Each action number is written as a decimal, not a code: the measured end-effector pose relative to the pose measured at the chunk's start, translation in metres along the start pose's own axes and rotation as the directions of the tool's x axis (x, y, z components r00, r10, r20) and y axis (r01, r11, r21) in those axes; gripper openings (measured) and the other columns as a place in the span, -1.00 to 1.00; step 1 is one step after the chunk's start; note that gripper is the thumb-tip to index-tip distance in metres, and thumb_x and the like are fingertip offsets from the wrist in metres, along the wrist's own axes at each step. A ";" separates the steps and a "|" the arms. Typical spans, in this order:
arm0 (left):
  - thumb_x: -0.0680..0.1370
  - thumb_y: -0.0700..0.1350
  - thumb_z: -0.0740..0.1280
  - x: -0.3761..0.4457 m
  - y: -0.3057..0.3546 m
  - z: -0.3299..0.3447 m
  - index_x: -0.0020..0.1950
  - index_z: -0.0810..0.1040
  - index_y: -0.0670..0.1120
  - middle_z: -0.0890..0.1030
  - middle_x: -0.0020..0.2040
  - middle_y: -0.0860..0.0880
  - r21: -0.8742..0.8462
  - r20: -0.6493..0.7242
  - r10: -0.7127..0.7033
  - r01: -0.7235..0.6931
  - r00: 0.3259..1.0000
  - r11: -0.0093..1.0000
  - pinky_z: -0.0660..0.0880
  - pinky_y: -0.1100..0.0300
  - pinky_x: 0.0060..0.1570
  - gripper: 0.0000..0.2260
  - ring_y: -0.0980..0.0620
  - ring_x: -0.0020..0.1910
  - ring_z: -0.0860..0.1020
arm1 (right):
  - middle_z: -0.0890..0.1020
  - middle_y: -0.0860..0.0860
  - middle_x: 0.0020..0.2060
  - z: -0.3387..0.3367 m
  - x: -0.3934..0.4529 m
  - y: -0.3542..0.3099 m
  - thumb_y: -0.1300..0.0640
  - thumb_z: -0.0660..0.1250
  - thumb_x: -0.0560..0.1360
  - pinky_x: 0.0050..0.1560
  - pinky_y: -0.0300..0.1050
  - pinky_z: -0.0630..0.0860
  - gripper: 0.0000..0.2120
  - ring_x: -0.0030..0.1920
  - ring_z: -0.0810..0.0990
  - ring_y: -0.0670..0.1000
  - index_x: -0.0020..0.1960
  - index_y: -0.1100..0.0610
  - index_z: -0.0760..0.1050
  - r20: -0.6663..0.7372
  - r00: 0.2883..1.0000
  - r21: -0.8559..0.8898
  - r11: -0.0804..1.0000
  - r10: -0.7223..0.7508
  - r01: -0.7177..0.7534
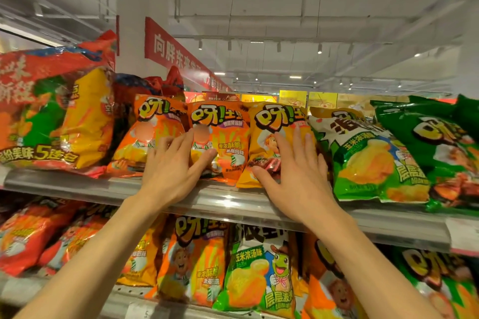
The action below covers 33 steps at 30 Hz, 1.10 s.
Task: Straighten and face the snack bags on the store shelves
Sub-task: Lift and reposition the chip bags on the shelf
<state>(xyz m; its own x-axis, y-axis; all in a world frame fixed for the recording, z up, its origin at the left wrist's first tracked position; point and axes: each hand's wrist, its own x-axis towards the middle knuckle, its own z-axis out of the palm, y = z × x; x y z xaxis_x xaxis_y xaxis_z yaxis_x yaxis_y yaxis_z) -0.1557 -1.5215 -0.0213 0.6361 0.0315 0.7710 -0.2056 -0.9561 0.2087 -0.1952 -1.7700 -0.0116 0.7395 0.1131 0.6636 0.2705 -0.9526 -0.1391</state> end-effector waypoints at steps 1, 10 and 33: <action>0.51 0.49 -0.17 0.000 0.000 0.000 0.63 0.21 0.01 0.51 0.43 0.00 0.012 0.013 -0.004 0.004 1.000 1.000 0.31 -0.11 0.27 -0.16 -0.08 0.43 0.29 | -0.28 0.12 0.62 0.002 0.000 -0.002 -0.41 0.01 0.58 0.58 0.31 -0.17 -0.20 0.61 -0.32 0.16 0.65 -0.04 -0.16 -0.005 1.000 -0.036 0.999 -0.006 0.006; 0.54 0.44 0.14 -0.011 0.008 -0.011 0.55 0.34 -0.07 0.45 0.48 -0.06 -0.223 -0.106 -0.028 0.004 0.994 0.975 0.37 -0.11 0.38 -0.24 -0.10 0.44 0.40 | -0.17 0.12 0.64 -0.008 -0.003 -0.004 -0.32 0.15 0.60 0.60 0.20 -0.25 -0.25 0.63 -0.27 0.09 0.65 0.01 0.03 -0.072 0.997 0.138 0.990 -0.028 0.038; 0.58 0.07 0.40 -0.046 0.138 -0.019 0.32 0.54 -0.05 0.51 0.24 0.00 -0.469 -0.114 0.139 -0.176 0.984 0.865 0.36 0.16 0.19 -0.64 0.03 0.25 0.44 | 0.31 0.14 0.53 -0.094 -0.051 0.117 -0.33 0.20 0.56 0.53 0.15 0.23 -0.28 0.55 0.23 0.14 0.55 0.11 0.28 -0.203 0.947 0.093 0.968 0.247 -0.233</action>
<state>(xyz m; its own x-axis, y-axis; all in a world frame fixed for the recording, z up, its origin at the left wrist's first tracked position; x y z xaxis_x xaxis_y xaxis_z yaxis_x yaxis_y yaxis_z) -0.2278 -1.6496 -0.0165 0.5125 -0.0686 0.8559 -0.6391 -0.6962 0.3269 -0.2592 -1.9137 0.0070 0.6423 -0.1856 0.7437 0.1469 -0.9224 -0.3571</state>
